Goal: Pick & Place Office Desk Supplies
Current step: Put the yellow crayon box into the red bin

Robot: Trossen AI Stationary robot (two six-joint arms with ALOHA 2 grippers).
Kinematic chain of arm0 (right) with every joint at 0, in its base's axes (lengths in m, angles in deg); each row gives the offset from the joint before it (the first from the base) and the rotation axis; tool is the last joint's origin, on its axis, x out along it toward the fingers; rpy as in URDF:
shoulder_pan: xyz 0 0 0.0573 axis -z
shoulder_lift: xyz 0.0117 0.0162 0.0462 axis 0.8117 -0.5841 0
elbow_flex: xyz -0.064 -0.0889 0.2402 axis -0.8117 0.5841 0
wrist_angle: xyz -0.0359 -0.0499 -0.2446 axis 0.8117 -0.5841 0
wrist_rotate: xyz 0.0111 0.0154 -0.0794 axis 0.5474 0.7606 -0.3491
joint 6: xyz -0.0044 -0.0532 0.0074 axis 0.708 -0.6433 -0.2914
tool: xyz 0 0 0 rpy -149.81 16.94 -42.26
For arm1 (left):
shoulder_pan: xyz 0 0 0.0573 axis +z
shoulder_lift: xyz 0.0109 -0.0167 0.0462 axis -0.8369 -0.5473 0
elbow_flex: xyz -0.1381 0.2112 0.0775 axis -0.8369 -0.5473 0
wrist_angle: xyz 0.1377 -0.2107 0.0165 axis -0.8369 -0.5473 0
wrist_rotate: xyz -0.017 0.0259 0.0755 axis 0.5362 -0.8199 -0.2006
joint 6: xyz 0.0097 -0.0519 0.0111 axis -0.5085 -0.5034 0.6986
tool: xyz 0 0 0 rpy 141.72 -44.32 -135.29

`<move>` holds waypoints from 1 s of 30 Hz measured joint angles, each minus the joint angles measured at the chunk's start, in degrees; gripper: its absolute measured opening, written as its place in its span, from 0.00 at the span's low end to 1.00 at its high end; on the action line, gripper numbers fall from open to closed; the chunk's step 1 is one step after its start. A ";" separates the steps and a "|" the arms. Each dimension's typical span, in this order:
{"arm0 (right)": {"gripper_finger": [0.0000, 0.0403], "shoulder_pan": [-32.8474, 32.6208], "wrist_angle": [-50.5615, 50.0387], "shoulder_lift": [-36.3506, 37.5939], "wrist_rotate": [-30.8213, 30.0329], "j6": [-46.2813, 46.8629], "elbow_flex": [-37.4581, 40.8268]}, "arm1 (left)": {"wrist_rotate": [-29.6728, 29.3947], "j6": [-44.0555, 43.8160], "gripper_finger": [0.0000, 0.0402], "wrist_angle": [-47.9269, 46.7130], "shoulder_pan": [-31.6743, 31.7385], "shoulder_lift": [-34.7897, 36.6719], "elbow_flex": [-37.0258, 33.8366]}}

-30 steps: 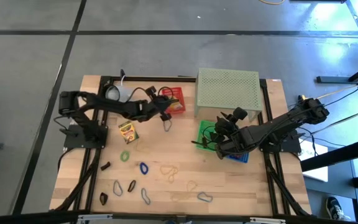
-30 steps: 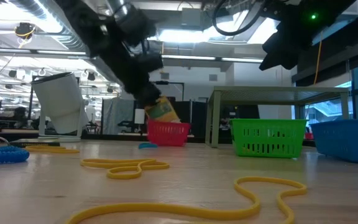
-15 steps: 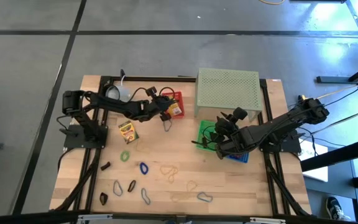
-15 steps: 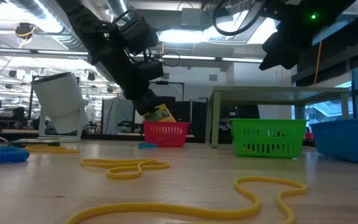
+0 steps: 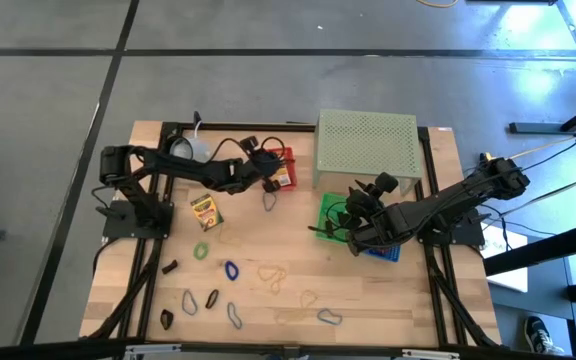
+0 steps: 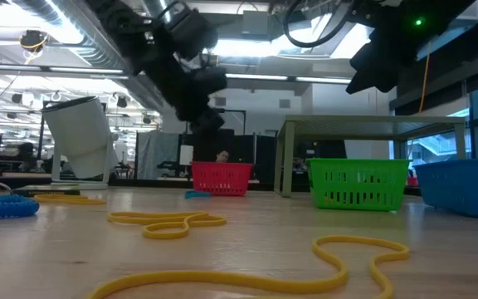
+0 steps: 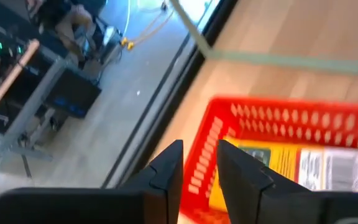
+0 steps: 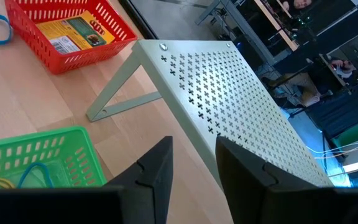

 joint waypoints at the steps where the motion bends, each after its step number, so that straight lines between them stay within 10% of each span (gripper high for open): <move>1: 0.30 0.00 0.00 0.00 0.00 0.00 0.00 | 0.00 0.70 0.24 -0.31 -0.42 0.01 0.96; 15: 0.30 0.00 0.16 0.00 0.02 0.43 0.97 | 0.94 -23.43 0.25 -44.97 -12.82 0.11 16.38; 24: 0.30 -0.02 0.26 0.00 0.02 0.42 3.00 | 15.62 -50.21 0.30 -75.69 -17.56 0.64 13.72; 30: 0.30 0.20 0.44 0.00 0.02 0.42 3.61 | 21.00 -65.33 0.28 -77.87 -20.39 6.02 5.53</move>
